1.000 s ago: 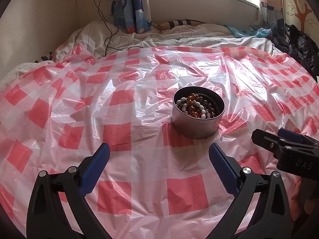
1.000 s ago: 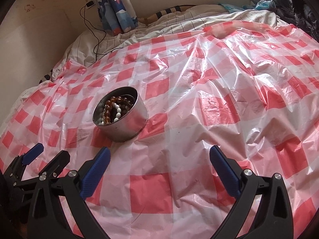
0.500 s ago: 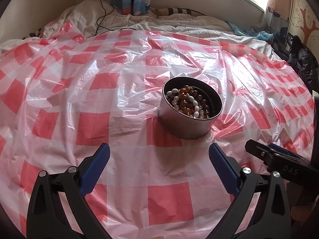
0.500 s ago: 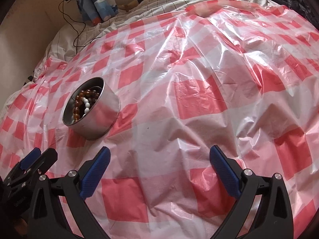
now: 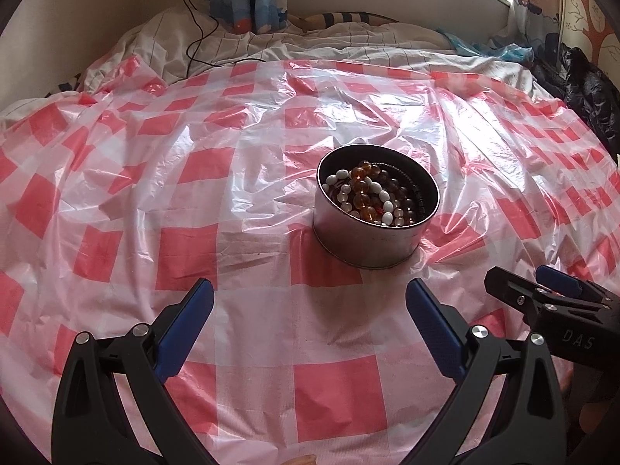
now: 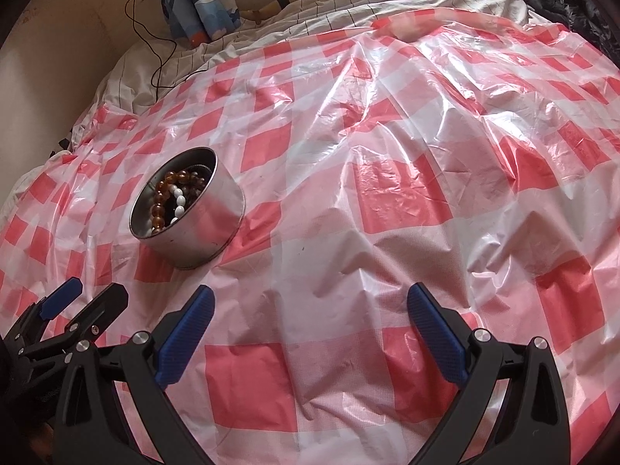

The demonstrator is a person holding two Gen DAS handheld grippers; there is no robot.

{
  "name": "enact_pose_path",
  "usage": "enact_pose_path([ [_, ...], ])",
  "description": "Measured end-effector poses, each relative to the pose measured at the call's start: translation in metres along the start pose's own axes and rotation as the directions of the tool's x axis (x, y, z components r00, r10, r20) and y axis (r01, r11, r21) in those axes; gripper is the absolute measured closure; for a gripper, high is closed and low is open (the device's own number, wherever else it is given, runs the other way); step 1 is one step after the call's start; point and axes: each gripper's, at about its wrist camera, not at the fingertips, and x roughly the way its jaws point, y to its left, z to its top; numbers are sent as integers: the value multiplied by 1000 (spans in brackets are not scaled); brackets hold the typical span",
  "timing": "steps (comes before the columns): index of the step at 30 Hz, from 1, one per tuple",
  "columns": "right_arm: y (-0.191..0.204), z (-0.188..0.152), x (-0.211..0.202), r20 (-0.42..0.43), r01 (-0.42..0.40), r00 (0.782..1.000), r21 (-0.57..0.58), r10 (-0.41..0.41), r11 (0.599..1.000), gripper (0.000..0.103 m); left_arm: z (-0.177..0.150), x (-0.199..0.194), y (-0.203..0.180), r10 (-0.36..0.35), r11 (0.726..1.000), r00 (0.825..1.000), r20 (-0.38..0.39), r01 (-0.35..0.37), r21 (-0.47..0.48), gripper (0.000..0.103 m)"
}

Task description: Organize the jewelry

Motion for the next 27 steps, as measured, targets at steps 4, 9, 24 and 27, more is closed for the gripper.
enact_pose_path([
  [4, 0, 0, 0, 0, -1, 1000, 1, 1, 1000, 7, 0, 2, -6, 46, 998, 999, -9, -46, 39, 8],
  [9, 0, 0, 0, 1, 3, 1000, -2, -3, 1000, 7, 1, -2, -9, 55, 997, 998, 10, -56, 51, 8],
  [24, 5, -2, -2, 15, 18, 1000, -32, -18, 999, 7, 0, 4, -8, 79, 996, 997, -23, -78, 38, 8],
  [27, 5, -2, -2, 15, 18, 1000, -34, -18, 999, 7, 0, 4, -8, 80, 996, 996, -25, -79, 39, 8],
])
